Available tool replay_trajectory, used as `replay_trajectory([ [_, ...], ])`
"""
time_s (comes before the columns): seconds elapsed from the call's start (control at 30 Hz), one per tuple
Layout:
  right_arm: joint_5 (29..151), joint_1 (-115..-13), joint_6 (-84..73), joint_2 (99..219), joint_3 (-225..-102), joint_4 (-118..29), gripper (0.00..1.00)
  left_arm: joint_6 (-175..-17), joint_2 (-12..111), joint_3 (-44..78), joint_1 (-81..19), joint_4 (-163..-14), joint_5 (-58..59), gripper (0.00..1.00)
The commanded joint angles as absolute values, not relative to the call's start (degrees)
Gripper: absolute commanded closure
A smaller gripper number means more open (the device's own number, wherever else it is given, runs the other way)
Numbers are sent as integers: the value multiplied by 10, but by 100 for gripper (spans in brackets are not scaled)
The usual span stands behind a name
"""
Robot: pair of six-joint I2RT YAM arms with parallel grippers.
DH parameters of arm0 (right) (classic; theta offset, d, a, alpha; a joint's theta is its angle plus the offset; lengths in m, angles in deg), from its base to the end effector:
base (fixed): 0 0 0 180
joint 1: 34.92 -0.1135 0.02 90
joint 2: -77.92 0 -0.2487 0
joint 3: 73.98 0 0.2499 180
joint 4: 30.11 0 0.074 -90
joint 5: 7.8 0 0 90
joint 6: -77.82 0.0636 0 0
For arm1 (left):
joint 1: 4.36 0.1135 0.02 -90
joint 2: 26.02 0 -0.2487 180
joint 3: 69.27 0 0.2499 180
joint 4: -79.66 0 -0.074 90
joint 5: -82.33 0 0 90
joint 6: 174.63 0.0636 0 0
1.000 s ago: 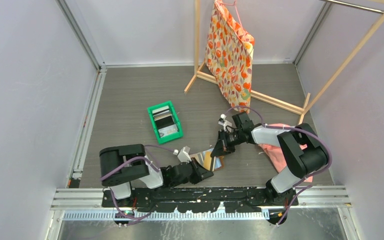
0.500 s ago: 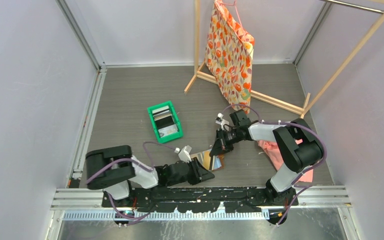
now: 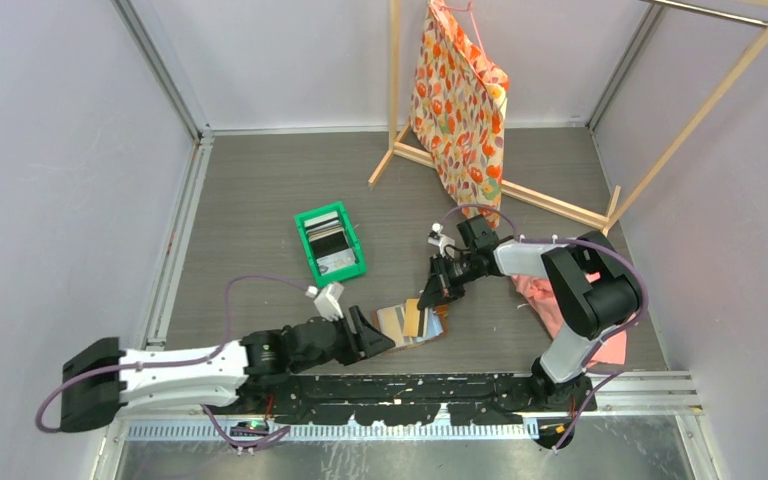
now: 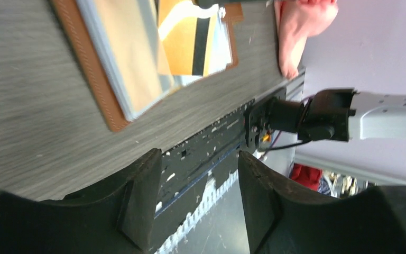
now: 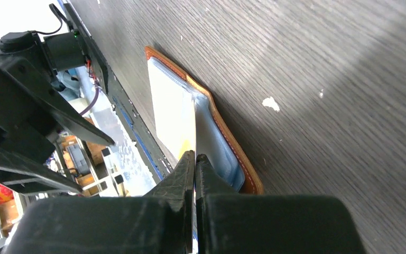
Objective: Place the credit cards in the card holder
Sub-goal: Insert the credit card into the card holder.
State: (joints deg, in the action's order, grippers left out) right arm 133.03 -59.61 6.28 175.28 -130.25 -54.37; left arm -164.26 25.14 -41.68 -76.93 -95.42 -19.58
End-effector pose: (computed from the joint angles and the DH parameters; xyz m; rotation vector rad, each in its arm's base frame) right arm 0.2409 0.1650 0.0921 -0.4311 2.7093 1.4249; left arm 0.0763 -0.1991 0.1423 -0.2938 2.3645 -1.3141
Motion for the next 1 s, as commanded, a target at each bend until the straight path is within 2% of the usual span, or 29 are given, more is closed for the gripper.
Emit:
replay_trajectory([
  [0.0, 1339, -604, 34, 1766, -1327, -546, 99, -1620, 147, -432, -730, -766, -242, 43],
  [0.2, 1359, -610, 19, 1780, -1343, -558, 98, -1598, 173, -423, -663, -776, -185, 43],
  [0.4, 1368, -612, 17, 1788, -1349, -569, 95, -1592, 293, -399, -648, -861, -158, 44],
  [0.77, 1374, -617, 37, 1805, -1342, -575, 97, -1601, 370, -377, -640, -911, -140, 46],
  [0.97, 1371, -622, 32, 1809, -1351, -600, 96, -1610, 431, -361, -640, -933, -118, 53],
])
